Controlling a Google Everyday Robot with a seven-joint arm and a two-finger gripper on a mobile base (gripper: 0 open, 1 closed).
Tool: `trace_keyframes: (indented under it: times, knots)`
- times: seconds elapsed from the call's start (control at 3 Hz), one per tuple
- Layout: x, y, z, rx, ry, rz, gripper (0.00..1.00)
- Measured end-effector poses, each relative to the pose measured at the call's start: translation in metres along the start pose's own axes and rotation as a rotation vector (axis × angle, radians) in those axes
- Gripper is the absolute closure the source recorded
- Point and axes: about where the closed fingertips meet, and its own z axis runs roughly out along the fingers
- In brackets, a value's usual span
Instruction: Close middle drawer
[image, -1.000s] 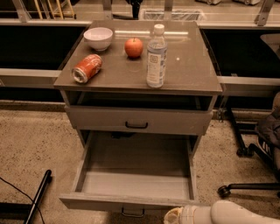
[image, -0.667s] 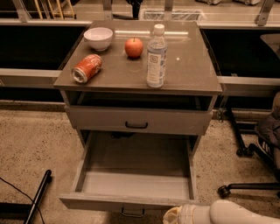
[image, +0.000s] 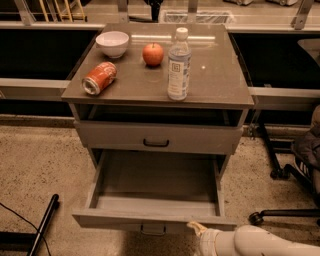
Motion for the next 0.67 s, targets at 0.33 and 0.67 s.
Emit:
trace_keyframes:
  times: [0.33, 0.67]
  knots:
    - [0.0, 0.0, 0.0, 0.0, 0.0, 0.0, 0.0]
    - [0.0, 0.0, 0.0, 0.0, 0.0, 0.0, 0.0]
